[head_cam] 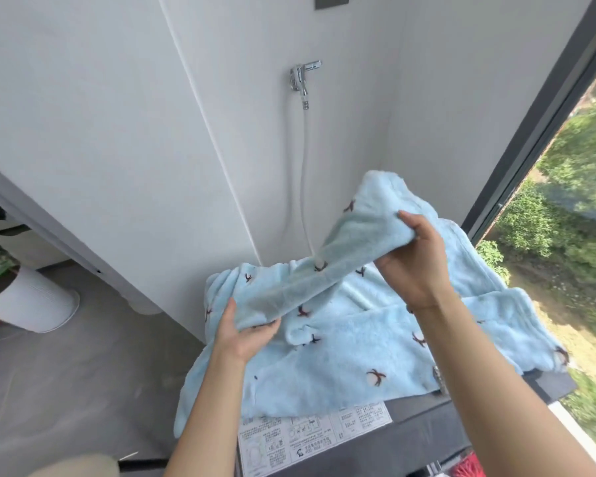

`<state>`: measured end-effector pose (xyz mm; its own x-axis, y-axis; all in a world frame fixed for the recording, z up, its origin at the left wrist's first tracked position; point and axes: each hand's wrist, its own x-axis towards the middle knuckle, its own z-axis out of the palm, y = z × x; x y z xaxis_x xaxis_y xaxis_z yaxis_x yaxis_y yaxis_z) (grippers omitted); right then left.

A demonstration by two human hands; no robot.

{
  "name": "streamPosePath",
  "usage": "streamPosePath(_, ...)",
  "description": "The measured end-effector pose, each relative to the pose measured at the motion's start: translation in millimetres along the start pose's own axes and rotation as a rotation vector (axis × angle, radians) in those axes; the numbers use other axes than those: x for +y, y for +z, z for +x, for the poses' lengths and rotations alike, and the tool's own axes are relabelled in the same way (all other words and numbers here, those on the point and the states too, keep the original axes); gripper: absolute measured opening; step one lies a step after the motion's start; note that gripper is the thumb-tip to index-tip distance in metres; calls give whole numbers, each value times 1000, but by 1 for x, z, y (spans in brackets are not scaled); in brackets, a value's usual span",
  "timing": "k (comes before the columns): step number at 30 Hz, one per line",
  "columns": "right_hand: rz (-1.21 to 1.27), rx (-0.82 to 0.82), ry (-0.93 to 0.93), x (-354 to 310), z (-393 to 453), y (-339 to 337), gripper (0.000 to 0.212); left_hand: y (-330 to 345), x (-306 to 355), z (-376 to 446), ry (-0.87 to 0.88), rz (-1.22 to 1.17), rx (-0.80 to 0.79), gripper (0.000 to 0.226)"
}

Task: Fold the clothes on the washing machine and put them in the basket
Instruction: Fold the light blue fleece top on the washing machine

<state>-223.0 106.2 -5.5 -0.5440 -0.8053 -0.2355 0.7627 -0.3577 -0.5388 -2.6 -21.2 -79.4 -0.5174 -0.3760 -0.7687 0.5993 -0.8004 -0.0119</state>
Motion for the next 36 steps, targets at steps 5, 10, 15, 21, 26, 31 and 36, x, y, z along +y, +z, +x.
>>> streamPosePath(5, 41, 101, -197, -8, -7, 15, 21, -16, 4, -10, 254, -64, -381, 70)
streamPosePath(10, -389, 660, -350, 4, -28, -87, 16, -71, -9, -3, 352, 422, 34, 30)
streamPosePath(15, -543, 839, -155, 20, -53, -194, 29, -99, -15, 3, 592, 465, 276, 39)
streamPosePath(21, -539, 814, -363, 5, -55, -192, 21, -105, -22, 3, 806, 633, 309, 18)
streamPosePath(26, -547, 950, -373, 20, -77, -208, 29, -118, -16, 5, 830, 859, 397, 24)
streamPosePath(31, -599, 984, -497, 20, -75, -200, 18, -128, -1, -4, 854, 920, 452, 21)
streamPosePath(36, -955, 1012, -616, 40, -71, -171, 72, -136, 42, -20, 728, 1191, 575, 24)
